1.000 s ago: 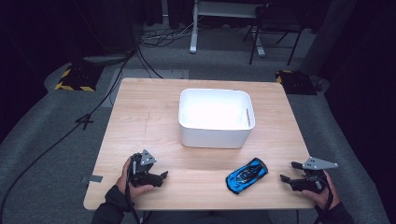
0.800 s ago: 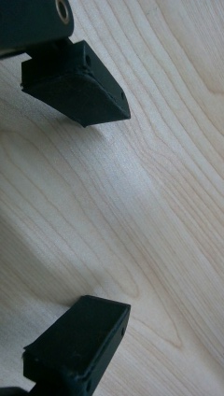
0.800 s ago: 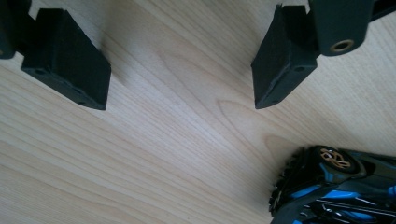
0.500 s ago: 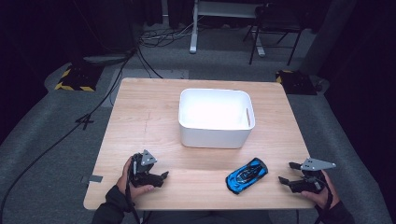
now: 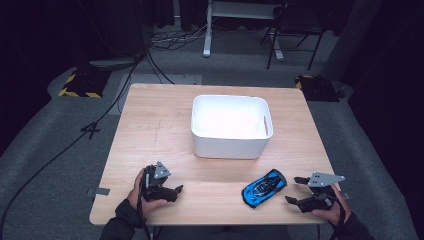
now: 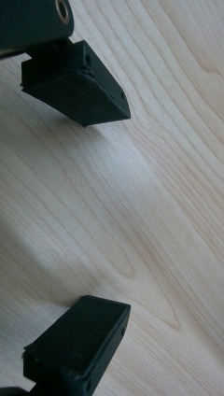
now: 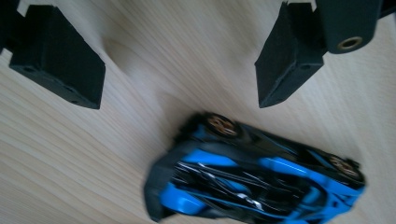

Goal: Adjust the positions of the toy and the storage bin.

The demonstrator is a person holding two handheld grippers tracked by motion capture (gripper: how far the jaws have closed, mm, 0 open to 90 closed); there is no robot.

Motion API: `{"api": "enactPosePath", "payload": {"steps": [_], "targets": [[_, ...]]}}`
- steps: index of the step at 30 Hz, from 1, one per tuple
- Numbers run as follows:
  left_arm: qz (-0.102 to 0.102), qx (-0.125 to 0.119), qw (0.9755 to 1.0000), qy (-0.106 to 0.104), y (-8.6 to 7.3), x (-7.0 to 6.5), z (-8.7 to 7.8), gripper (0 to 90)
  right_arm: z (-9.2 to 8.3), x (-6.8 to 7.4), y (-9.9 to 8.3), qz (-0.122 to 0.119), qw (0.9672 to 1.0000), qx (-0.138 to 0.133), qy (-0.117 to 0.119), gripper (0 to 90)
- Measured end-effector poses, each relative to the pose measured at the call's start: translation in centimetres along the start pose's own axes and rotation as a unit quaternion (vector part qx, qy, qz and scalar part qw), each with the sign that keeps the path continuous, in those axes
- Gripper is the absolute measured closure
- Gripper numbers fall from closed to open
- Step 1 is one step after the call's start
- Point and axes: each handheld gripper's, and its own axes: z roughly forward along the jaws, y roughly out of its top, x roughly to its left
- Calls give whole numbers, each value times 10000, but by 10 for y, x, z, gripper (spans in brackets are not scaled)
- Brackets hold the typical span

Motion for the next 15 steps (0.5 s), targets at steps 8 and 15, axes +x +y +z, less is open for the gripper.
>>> {"api": "enactPosePath", "payload": {"steps": [8,15], "targets": [[46,-8,10000,-37,2,-3,2,86,17,15,13,-199,9997,92,136,163],[24,31,9999,-120,3,-9,3,86,25,18,18,-160,9997,85,159,162]]}}
